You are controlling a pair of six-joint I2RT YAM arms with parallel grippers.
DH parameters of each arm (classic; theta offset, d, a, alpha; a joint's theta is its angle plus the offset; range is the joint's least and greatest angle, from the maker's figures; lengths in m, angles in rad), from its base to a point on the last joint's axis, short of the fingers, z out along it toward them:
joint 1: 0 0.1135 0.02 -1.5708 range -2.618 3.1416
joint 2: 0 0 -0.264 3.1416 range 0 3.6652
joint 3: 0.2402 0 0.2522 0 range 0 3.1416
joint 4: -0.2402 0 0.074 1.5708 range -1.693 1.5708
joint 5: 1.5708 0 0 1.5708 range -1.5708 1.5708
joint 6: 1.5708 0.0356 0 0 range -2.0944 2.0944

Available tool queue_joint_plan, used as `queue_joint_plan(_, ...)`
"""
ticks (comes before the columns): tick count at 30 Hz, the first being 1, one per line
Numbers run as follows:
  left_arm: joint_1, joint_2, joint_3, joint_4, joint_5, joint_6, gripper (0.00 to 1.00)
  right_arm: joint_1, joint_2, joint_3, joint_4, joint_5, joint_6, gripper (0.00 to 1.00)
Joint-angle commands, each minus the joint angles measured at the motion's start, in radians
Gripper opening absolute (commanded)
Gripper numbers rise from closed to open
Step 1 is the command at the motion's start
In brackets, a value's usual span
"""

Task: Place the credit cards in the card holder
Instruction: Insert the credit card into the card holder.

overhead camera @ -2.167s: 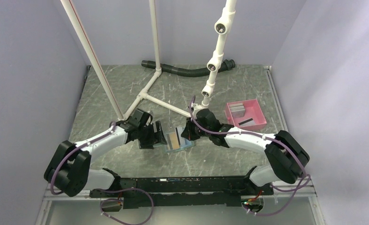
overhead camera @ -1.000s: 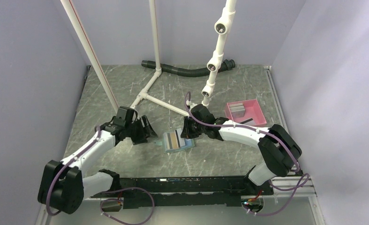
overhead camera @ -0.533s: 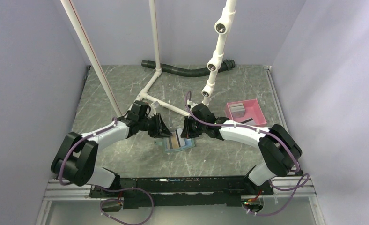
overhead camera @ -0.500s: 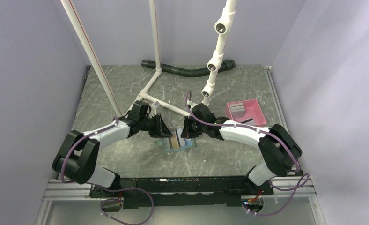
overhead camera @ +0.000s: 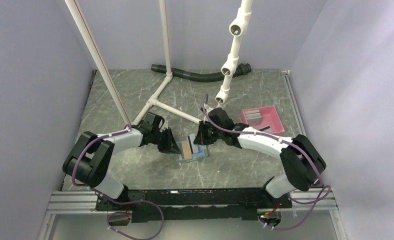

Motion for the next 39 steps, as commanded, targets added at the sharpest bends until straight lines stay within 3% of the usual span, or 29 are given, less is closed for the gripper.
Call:
queue_joint_plan(1,-0.002,0.026,-0.012,-0.057,-0.053,0.048,0.12,-0.023,-0.002,-0.009,0.031,-0.028,0.030,0.00)
queue_joint_plan(12,0.005,0.033,-0.007,-0.098,-0.103,0.060,0.11,-0.028,0.055,-0.017,0.055,-0.041,0.036,0.00)
queue_joint_plan(39,0.010,0.030,0.000,-0.105,-0.097,0.058,0.11,0.022,0.071,0.011,-0.071,0.120,-0.039,0.00)
